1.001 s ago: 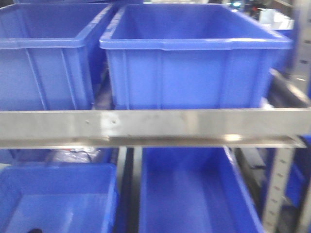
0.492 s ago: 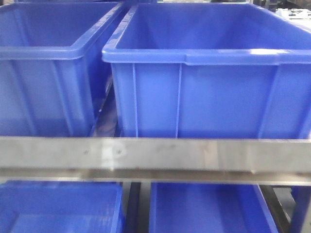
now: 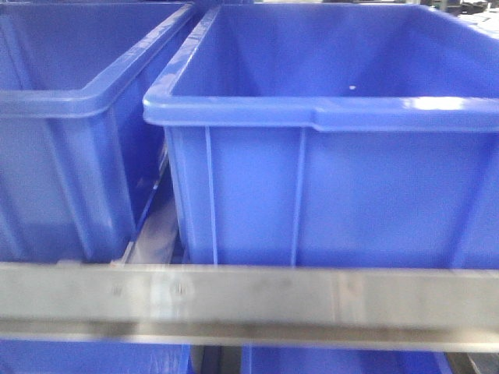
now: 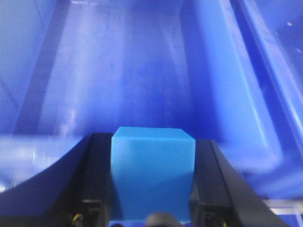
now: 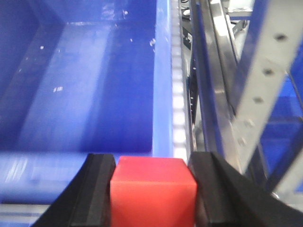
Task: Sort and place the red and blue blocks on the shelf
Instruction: 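Drive up to the metal shelf, bringing both held cubes over blue bins, then lower the blue cube and red cube into the blue bins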
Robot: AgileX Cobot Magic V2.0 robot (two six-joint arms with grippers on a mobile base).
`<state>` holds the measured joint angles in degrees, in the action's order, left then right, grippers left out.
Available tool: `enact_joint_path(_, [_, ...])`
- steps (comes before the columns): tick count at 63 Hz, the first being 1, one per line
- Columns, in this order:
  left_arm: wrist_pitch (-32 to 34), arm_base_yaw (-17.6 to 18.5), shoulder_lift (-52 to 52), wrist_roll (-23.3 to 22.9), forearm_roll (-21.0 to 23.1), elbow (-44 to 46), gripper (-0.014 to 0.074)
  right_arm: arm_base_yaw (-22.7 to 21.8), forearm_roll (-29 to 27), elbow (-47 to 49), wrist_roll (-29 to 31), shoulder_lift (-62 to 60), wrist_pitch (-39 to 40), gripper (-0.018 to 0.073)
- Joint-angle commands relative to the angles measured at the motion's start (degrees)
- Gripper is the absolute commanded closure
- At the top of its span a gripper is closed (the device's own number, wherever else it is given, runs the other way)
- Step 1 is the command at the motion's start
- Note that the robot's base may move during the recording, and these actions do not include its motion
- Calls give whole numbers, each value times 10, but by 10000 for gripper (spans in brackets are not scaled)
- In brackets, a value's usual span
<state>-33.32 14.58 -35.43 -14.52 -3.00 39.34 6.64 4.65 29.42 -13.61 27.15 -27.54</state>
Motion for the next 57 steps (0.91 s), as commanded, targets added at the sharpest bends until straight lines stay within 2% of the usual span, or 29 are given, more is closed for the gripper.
enact_joint_path(1, [46,-2,-1,-4,0,16,473,-3,10,16,3,1,47,510])
enact_joint_path(57, [46,-2,-1,-4,0,16,473,-3,10,16,3,1,47,510])
